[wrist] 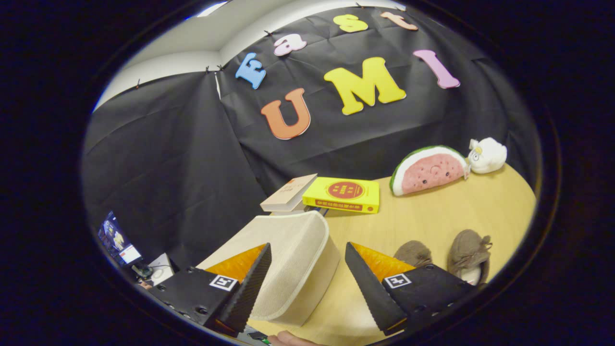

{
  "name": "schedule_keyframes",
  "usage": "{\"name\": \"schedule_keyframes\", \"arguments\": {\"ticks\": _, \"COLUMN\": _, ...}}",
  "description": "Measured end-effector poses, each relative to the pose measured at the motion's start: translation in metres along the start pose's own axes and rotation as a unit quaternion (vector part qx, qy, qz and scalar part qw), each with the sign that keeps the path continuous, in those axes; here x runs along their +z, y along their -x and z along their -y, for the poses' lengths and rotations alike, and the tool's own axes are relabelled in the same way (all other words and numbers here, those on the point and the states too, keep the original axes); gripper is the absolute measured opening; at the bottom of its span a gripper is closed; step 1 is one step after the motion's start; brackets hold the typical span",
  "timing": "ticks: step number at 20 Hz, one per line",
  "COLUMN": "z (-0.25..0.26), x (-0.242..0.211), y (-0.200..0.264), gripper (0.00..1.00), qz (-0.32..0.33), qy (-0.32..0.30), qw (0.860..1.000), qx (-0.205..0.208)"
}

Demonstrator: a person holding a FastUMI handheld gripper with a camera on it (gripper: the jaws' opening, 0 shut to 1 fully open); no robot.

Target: Open the storage box then place both shoes into the box .Put the left shoe in first, then the right shoe, with the right side of both shoes facing outward in a uniform manner.

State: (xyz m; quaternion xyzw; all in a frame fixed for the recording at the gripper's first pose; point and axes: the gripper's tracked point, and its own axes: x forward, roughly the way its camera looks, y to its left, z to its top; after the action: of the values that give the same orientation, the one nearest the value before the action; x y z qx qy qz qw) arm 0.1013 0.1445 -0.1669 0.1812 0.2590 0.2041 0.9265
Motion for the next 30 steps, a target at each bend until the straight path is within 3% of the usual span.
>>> {"name": "schedule_keyframes", "arguments": {"ticks": 6, "z": -0.019, "x": -0.036, "y": -0.022, "gripper": 0.94, "qz": -0.072, "qy": -0.109, "qw": 0.986, "qx": 0.101}}
{"name": "schedule_keyframes", "arguments": {"ticks": 8, "z": -0.019, "x": -0.047, "y": -0.032, "gripper": 0.95, "qz": -0.092, "qy": -0.134, "qw": 0.98, "qx": 0.114}}
{"name": "schedule_keyframes", "arguments": {"ticks": 11, "z": -0.025, "x": -0.052, "y": -0.046, "gripper": 0.96, "qz": -0.111, "qy": -0.194, "qw": 0.963, "qx": 0.152}}
{"name": "schedule_keyframes", "arguments": {"ticks": 13, "z": -0.027, "x": -0.052, "y": -0.046, "gripper": 0.91, "qz": -0.122, "qy": -0.227, "qw": 0.951, "qx": 0.173}}
{"name": "schedule_keyframes", "arguments": {"ticks": 14, "z": -0.026, "x": -0.05, "y": -0.045, "gripper": 0.84, "qz": -0.124, "qy": -0.233, "qw": 0.949, "qx": 0.173}}
{"name": "schedule_keyframes", "arguments": {"ticks": 18, "z": -0.025, "x": -0.048, "y": -0.041, "gripper": 0.72, "qz": -0.134, "qy": -0.232, "qw": 0.949, "qx": 0.169}}
{"name": "schedule_keyframes", "arguments": {"ticks": 20, "z": -0.024, "x": -0.046, "y": -0.039, "gripper": 0.72, "qz": -0.132, "qy": -0.233, "qw": 0.949, "qx": 0.164}}
{"name": "schedule_keyframes", "arguments": {"ticks": 22, "z": -0.022, "x": -0.045, "y": -0.037, "gripper": 0.64, "qz": -0.135, "qy": -0.241, "qw": 0.948, "qx": 0.159}}
{"name": "schedule_keyframes", "arguments": {"ticks": 29, "z": -0.019, "x": -0.038, "y": -0.031, "gripper": 0.56, "qz": -0.129, "qy": -0.203, "qw": 0.962, "qx": 0.129}}
{"name": "schedule_keyframes", "arguments": {"ticks": 30, "z": -0.019, "x": -0.034, "y": -0.028, "gripper": 0.48, "qz": -0.123, "qy": -0.208, "qw": 0.963, "qx": 0.123}}
